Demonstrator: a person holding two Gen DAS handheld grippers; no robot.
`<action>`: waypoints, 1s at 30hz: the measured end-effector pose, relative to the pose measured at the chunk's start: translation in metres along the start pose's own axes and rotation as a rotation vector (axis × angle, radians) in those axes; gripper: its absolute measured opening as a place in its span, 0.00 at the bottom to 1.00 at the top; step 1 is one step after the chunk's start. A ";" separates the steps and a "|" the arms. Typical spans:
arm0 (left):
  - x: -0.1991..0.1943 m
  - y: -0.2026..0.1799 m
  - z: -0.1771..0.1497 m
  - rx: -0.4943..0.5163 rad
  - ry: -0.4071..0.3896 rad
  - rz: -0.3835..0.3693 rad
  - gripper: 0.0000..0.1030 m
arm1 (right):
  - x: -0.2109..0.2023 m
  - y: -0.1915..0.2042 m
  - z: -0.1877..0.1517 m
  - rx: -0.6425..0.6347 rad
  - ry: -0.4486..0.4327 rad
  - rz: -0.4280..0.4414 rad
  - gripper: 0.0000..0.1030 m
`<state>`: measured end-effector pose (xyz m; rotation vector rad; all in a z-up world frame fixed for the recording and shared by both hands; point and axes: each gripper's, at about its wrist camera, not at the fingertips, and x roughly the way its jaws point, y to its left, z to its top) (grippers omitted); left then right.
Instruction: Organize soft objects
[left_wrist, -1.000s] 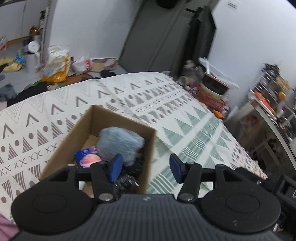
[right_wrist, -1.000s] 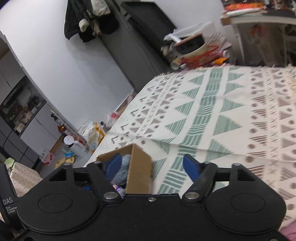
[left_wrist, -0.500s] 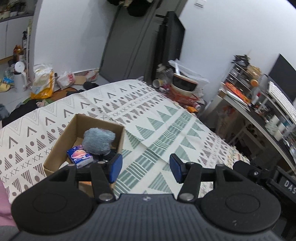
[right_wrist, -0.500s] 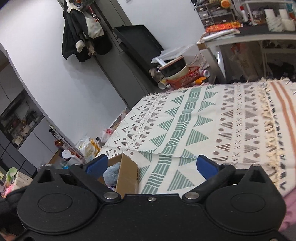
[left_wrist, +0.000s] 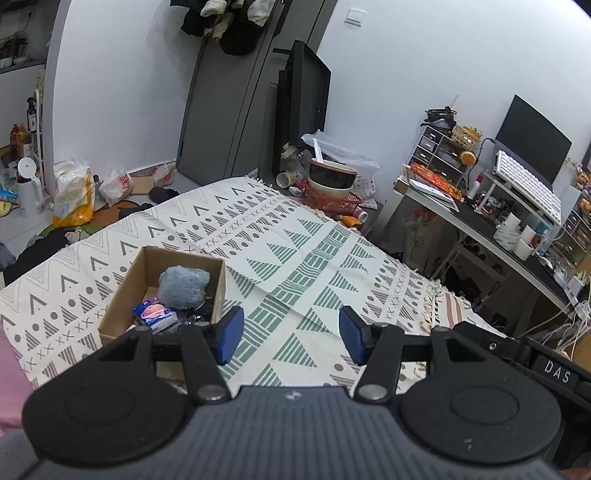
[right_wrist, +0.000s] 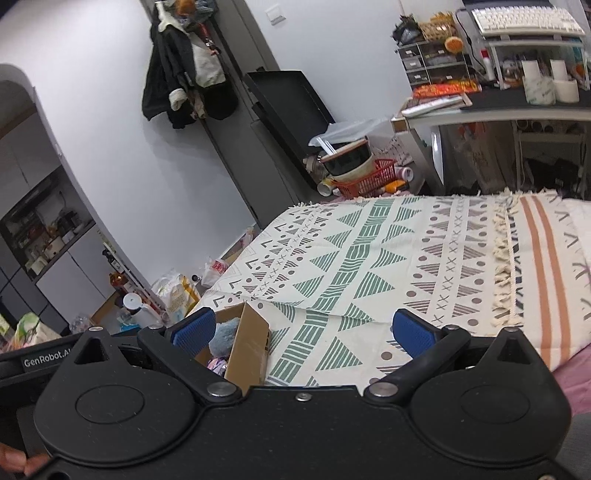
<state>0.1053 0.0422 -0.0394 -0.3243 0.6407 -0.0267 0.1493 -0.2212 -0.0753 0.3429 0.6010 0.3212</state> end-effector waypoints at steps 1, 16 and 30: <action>-0.003 -0.002 -0.001 0.008 0.007 0.000 0.54 | -0.003 0.001 0.000 -0.009 0.000 -0.001 1.00; -0.050 -0.021 -0.022 0.149 0.060 0.033 0.92 | -0.048 0.019 -0.015 -0.119 0.052 -0.023 1.00; -0.084 -0.021 -0.035 0.173 0.045 0.040 1.00 | -0.083 0.027 -0.022 -0.175 0.074 -0.063 1.00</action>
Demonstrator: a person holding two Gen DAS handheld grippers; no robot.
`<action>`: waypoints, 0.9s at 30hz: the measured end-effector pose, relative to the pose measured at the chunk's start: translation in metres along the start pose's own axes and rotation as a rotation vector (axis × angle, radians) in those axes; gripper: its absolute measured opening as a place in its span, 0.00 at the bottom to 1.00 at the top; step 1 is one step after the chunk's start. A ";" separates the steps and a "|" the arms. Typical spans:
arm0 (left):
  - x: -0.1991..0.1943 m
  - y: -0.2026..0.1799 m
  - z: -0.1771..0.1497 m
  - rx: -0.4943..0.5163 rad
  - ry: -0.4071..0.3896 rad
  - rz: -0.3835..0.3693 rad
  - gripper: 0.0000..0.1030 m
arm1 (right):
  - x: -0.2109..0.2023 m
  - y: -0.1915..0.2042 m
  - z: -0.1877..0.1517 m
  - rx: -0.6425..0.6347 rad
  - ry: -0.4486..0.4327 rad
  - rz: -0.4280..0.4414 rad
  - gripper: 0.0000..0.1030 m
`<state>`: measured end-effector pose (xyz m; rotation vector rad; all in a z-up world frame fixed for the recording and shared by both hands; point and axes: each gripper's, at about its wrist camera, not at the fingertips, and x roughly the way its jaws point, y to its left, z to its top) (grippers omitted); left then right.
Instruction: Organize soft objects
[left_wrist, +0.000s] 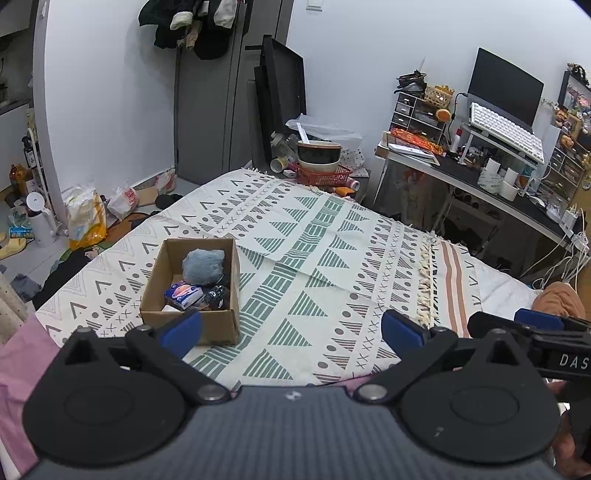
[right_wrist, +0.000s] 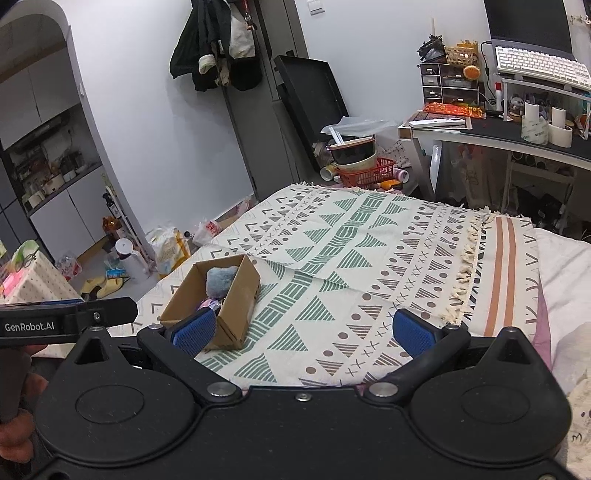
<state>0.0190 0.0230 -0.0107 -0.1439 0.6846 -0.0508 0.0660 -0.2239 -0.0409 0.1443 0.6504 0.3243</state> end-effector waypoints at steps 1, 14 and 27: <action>-0.002 -0.001 -0.001 0.003 -0.002 -0.002 1.00 | -0.001 0.000 0.000 -0.004 0.000 -0.005 1.00; -0.022 0.000 -0.006 0.024 -0.041 0.009 1.00 | 0.004 0.008 -0.014 -0.035 0.052 -0.040 1.00; -0.011 0.008 -0.013 0.018 -0.008 0.064 1.00 | 0.007 0.004 -0.019 -0.032 0.064 -0.041 1.00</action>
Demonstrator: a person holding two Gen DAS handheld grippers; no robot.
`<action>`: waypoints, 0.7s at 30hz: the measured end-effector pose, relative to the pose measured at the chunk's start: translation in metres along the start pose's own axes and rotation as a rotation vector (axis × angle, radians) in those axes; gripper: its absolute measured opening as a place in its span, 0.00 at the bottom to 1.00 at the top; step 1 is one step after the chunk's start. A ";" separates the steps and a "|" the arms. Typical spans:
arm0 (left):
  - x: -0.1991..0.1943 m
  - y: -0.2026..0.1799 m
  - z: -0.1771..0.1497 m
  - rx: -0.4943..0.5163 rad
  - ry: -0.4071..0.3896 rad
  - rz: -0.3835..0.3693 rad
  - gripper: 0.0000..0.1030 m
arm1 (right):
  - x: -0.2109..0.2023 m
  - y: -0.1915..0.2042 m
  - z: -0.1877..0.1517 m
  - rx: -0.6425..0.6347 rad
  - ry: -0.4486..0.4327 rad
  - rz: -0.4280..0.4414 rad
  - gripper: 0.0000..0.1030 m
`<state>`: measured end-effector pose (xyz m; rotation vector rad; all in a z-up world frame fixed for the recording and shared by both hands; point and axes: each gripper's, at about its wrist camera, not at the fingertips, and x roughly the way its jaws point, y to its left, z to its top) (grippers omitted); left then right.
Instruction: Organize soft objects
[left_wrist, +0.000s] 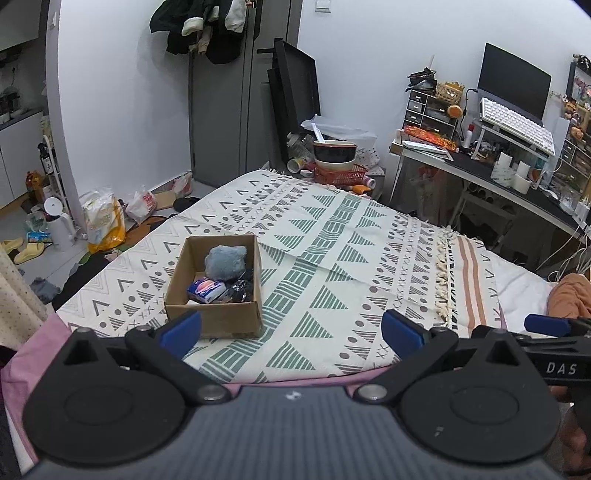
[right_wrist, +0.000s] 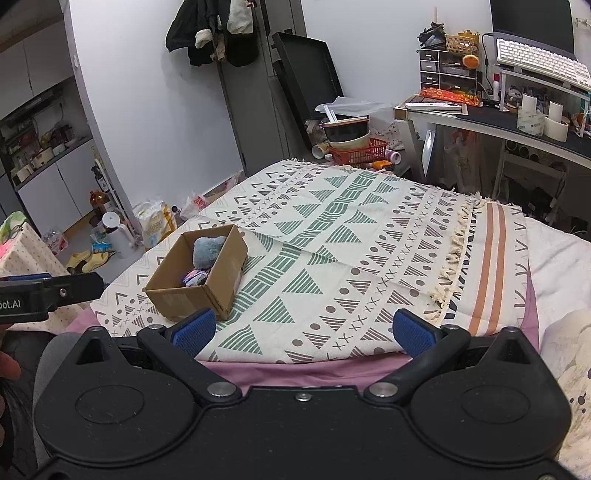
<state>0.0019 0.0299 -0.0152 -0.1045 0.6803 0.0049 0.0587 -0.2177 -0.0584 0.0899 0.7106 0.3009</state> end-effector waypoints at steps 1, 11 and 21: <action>0.000 0.000 0.000 -0.001 0.000 0.000 1.00 | 0.000 0.000 0.000 0.001 0.001 -0.001 1.00; 0.001 0.000 -0.002 0.000 0.004 0.003 1.00 | 0.000 -0.001 0.001 0.002 -0.002 -0.004 1.00; 0.005 0.003 -0.005 -0.002 0.011 0.013 1.00 | 0.000 -0.001 0.002 -0.004 -0.006 -0.008 1.00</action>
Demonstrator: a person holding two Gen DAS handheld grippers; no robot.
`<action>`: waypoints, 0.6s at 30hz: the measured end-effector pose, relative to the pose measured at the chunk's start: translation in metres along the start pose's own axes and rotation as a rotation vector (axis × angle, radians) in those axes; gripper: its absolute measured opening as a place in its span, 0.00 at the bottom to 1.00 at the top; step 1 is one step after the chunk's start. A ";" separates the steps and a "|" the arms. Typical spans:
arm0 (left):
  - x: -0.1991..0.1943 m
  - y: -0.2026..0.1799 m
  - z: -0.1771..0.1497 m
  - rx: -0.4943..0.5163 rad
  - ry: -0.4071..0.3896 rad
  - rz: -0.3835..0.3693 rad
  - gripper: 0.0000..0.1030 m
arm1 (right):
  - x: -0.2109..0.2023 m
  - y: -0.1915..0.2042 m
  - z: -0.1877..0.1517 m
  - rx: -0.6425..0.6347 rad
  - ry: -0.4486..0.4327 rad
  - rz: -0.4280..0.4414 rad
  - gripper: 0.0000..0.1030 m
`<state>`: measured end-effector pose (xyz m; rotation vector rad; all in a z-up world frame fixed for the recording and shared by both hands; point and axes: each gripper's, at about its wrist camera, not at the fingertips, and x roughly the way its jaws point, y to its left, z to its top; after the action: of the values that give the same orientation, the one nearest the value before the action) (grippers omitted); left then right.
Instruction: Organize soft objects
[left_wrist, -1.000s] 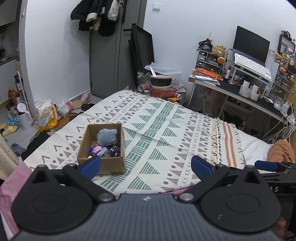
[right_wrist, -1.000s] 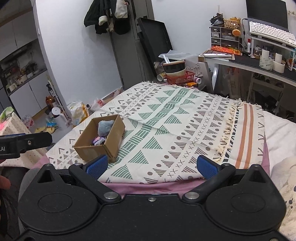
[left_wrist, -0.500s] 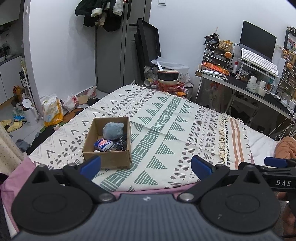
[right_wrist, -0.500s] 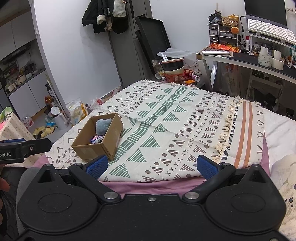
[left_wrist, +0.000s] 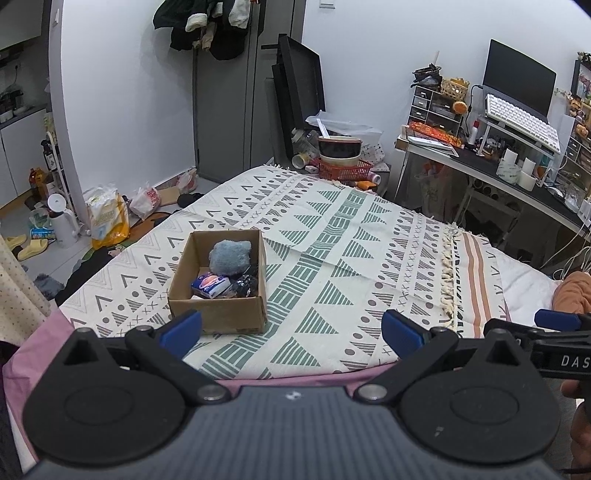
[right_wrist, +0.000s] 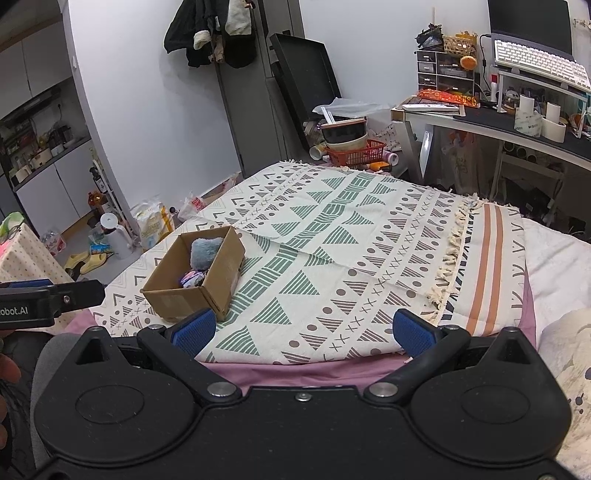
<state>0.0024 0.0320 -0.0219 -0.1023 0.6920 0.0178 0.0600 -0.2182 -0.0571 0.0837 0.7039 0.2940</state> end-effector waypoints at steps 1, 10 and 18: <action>0.000 0.000 -0.001 0.000 0.000 0.001 1.00 | 0.000 0.000 0.000 0.000 0.000 0.000 1.00; 0.000 0.001 -0.001 0.002 -0.001 0.001 1.00 | 0.000 0.001 -0.001 -0.002 -0.001 0.000 1.00; 0.000 0.001 -0.001 0.001 -0.002 0.001 1.00 | -0.001 0.002 0.000 -0.005 -0.002 -0.006 1.00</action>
<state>0.0020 0.0327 -0.0227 -0.1015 0.6904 0.0186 0.0595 -0.2165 -0.0561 0.0771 0.7017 0.2895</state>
